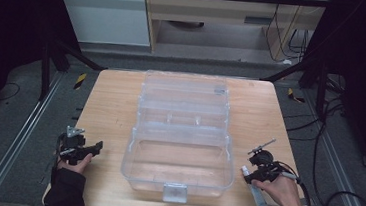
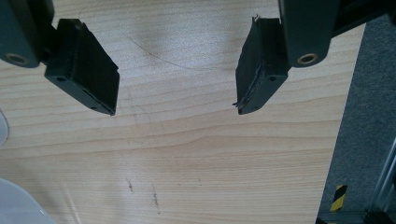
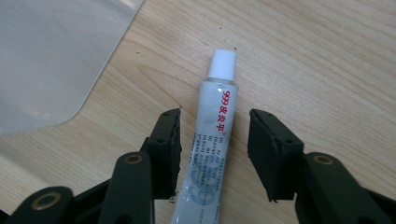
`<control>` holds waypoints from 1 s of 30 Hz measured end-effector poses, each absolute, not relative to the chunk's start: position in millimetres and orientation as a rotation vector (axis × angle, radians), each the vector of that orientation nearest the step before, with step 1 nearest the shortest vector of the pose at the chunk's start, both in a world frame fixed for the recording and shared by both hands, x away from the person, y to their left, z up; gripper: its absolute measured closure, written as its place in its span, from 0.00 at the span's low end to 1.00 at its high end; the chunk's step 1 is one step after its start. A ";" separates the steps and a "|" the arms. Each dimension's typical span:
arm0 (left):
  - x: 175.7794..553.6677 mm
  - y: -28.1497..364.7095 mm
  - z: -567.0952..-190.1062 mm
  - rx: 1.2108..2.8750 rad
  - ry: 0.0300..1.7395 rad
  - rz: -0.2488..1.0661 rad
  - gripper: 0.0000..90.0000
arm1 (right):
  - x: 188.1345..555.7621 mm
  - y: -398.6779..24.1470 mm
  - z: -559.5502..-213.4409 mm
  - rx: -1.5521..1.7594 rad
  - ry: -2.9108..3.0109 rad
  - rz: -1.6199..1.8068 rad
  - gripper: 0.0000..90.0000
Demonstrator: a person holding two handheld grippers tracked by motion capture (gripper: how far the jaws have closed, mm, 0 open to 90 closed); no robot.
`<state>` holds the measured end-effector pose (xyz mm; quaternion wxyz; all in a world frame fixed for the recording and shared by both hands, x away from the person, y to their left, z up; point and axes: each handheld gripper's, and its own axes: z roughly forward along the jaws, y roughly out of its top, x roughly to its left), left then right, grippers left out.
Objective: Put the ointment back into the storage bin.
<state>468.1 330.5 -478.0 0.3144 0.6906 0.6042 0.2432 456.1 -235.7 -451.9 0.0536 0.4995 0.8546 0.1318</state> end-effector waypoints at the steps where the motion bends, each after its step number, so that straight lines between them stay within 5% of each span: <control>1: 468.1 330.4 -478.1 1.819 1.593 0.641 0.34 | 457.1 -235.2 -452.8 1.519 2.603 0.388 0.62; 30: 469.0 329.7 -478.7 1.832 1.594 0.637 0.34 | 468.2 -227.1 -464.8 1.503 2.694 0.277 0.78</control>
